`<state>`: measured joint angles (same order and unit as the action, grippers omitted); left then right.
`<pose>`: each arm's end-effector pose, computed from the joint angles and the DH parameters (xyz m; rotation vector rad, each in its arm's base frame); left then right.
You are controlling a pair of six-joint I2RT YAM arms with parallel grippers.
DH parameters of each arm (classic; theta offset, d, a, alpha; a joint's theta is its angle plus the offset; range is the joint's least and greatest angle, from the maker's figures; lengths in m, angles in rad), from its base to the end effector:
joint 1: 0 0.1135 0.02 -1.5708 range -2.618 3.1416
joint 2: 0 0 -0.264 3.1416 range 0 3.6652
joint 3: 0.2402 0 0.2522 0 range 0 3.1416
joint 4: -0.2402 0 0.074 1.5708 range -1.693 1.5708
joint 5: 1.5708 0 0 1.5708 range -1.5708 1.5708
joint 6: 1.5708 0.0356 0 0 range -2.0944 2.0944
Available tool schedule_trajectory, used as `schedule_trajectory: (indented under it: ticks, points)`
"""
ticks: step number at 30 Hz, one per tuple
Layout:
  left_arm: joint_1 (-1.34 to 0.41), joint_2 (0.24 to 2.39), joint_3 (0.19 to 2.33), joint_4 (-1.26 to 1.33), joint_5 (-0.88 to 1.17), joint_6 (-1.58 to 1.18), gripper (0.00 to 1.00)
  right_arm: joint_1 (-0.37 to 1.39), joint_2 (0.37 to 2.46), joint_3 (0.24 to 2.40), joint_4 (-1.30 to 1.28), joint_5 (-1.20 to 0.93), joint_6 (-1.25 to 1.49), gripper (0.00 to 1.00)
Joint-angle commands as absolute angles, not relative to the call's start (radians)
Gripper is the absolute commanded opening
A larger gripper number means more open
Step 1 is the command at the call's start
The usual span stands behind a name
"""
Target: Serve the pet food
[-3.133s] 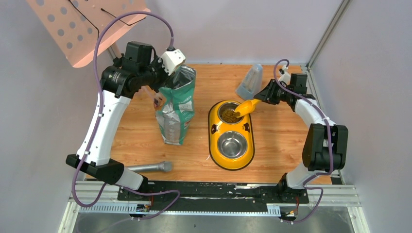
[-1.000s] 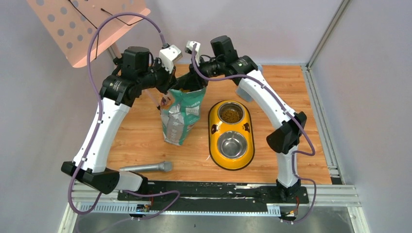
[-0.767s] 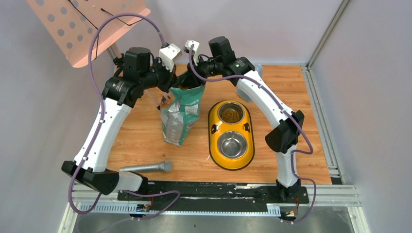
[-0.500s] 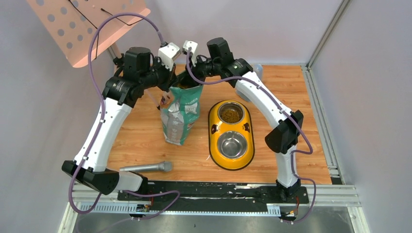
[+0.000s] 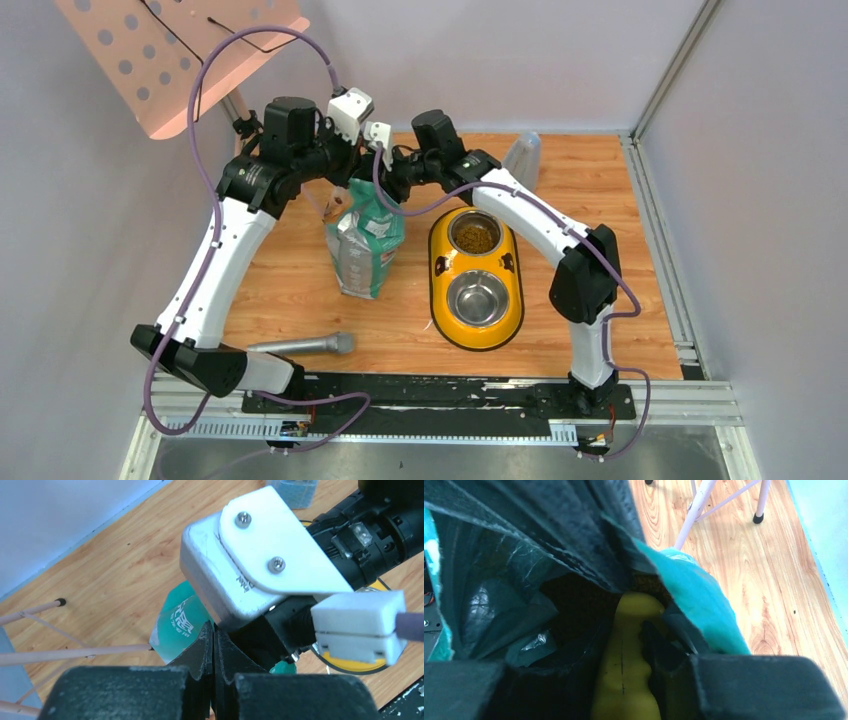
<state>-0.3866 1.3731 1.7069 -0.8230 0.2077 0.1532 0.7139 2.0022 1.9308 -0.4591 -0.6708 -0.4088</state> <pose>0.2529 -0.1109 0.4582 0.6748 1.9546 -0.3579 0.3384 0.3224 0.3441 -1.4401 1.5200 0.8861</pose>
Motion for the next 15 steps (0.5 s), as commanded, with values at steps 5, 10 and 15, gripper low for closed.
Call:
schedule_trajectory:
  ticks: [5,10,15]
  points:
    - [-0.387,1.34,1.679,-0.779,0.205,0.137,0.0,0.726,2.211,1.897,-0.842,-0.687,-0.346,0.0]
    - [-0.388,1.33,1.612,-0.754,0.078,0.129,0.0,0.675,2.225,1.959,-0.872,-0.832,-0.101,0.0]
    - [-0.387,1.328,1.587,-0.736,0.039,0.158,0.0,0.622,2.207,2.04,-0.851,-1.0,0.097,0.0]
